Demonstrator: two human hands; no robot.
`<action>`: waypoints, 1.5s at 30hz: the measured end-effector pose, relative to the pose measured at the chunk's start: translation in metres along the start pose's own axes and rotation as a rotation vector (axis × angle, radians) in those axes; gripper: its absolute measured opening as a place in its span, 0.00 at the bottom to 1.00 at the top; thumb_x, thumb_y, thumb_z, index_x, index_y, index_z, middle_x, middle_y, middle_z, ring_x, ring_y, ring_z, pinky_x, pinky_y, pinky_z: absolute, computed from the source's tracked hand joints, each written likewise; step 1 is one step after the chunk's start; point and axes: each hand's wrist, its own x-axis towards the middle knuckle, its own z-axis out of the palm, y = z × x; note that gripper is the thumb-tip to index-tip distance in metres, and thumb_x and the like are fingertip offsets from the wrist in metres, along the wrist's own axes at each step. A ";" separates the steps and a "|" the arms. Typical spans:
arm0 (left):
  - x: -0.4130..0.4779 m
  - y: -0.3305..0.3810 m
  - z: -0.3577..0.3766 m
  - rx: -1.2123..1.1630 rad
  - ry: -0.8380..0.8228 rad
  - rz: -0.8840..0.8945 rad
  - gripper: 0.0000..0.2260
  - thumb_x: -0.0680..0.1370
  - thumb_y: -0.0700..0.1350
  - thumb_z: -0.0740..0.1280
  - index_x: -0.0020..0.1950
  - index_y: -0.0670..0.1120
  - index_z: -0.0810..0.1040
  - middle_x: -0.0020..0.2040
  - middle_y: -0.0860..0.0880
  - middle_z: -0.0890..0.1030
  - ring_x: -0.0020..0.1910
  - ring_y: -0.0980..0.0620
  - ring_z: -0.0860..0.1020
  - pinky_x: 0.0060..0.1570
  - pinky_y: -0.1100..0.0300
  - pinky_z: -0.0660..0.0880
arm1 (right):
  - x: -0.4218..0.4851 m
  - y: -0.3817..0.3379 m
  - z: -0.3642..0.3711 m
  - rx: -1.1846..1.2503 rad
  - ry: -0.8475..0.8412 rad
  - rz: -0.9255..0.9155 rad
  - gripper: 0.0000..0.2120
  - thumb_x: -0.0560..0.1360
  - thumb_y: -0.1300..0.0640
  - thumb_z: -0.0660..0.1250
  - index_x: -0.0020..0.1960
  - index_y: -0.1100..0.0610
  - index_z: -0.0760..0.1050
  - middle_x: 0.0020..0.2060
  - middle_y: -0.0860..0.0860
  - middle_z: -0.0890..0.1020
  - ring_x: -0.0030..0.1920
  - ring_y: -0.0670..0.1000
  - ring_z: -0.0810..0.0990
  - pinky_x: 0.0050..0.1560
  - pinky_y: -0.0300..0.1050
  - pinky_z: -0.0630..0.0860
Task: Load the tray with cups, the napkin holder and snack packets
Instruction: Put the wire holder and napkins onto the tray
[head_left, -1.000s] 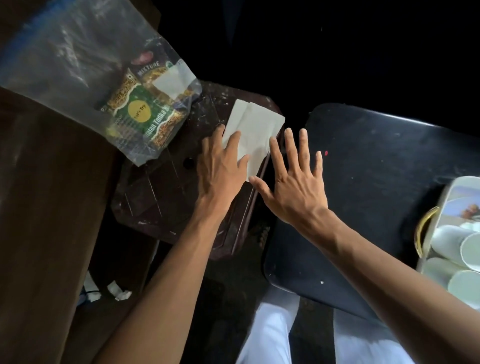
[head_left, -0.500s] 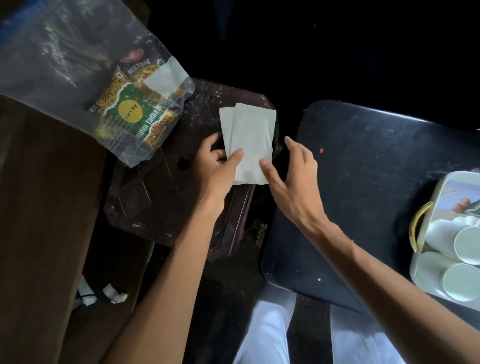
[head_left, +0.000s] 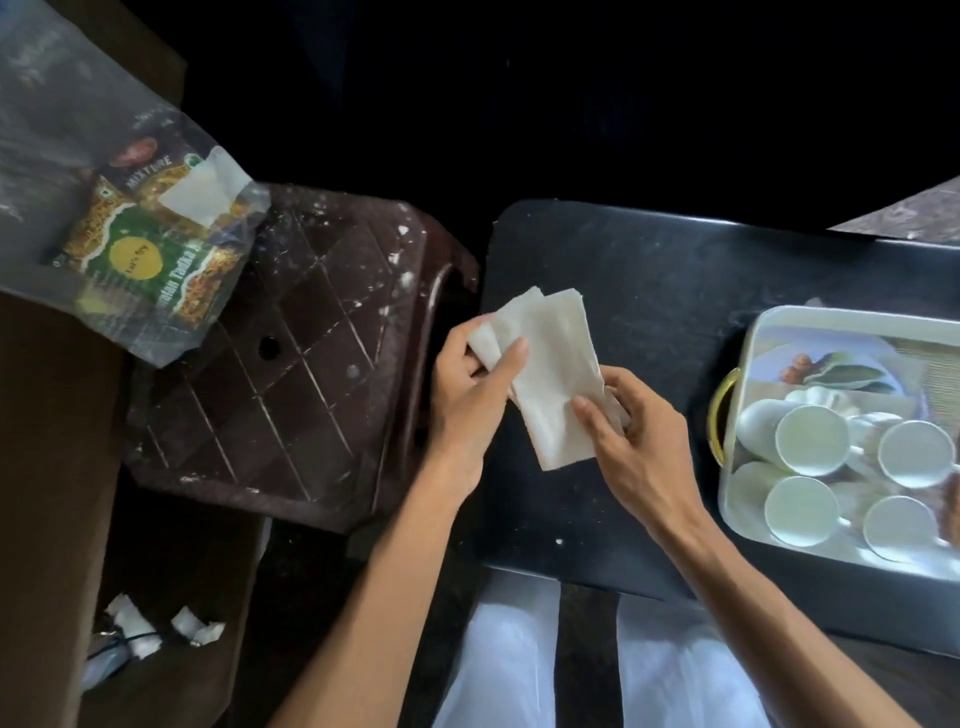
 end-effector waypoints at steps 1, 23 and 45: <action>0.003 0.003 0.005 0.037 0.009 0.028 0.16 0.78 0.44 0.73 0.65 0.49 0.77 0.53 0.46 0.86 0.51 0.53 0.84 0.51 0.59 0.82 | -0.002 0.006 -0.010 -0.031 0.001 0.005 0.10 0.79 0.55 0.69 0.60 0.49 0.80 0.50 0.43 0.84 0.49 0.41 0.82 0.46 0.30 0.73; -0.069 0.014 0.339 0.740 -0.494 0.816 0.05 0.75 0.39 0.73 0.49 0.39 0.84 0.47 0.43 0.84 0.48 0.42 0.82 0.49 0.53 0.76 | -0.087 0.127 -0.266 -0.149 1.009 0.015 0.08 0.76 0.60 0.69 0.54 0.54 0.82 0.46 0.47 0.83 0.46 0.49 0.83 0.48 0.43 0.80; -0.069 -0.066 0.431 0.848 -0.632 0.586 0.18 0.82 0.41 0.66 0.72 0.46 0.74 0.65 0.43 0.81 0.65 0.47 0.79 0.65 0.51 0.76 | -0.091 0.205 -0.305 -0.227 0.863 0.164 0.10 0.76 0.58 0.72 0.56 0.56 0.77 0.47 0.50 0.81 0.46 0.49 0.80 0.43 0.45 0.80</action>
